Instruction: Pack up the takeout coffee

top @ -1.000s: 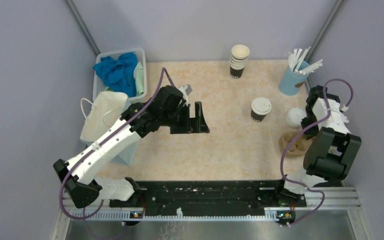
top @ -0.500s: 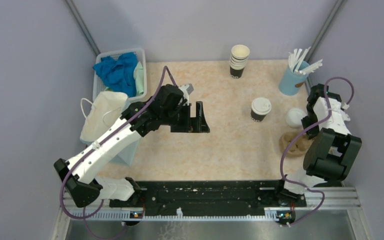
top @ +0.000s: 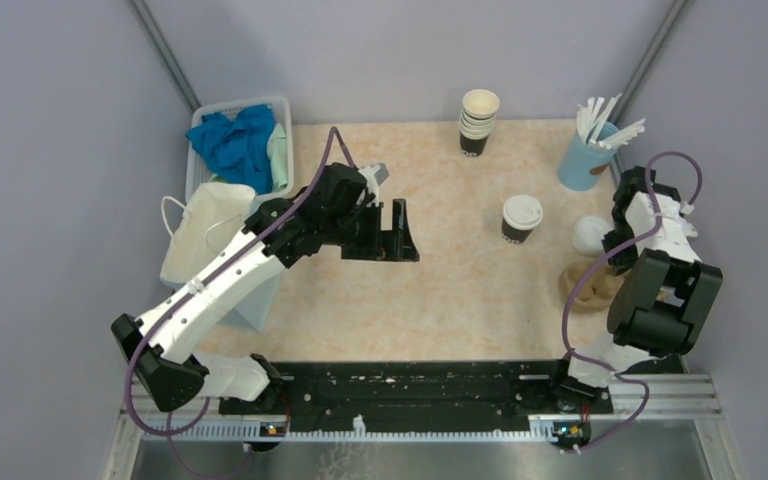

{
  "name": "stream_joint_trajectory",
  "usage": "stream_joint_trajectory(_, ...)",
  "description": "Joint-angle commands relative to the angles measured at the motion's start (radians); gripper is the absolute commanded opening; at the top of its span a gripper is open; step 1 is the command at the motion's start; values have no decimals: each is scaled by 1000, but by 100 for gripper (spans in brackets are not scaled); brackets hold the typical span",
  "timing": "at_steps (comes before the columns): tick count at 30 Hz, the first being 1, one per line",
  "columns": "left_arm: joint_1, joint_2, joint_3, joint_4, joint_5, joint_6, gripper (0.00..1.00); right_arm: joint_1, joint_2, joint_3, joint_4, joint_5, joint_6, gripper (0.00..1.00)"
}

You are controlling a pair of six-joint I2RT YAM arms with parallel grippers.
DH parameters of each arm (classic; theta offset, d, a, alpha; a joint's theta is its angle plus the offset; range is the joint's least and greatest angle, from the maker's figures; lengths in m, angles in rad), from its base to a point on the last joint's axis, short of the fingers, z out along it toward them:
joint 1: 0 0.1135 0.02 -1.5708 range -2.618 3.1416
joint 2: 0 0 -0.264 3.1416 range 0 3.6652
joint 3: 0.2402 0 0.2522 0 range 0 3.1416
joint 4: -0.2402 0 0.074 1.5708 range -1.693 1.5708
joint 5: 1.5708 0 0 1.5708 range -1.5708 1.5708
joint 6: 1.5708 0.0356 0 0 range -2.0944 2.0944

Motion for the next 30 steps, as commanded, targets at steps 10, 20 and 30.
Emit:
stream_joint_trajectory(10,23,13,52,13,33,33,98,-1,18,69,32,28,-30,30)
stream_joint_trajectory(20,26,17,41,26,47,30,98,-2,-38,79,62,47,-62,36)
stream_joint_trajectory(30,31,8,32,22,46,30,98,0,4,23,98,38,-61,36)
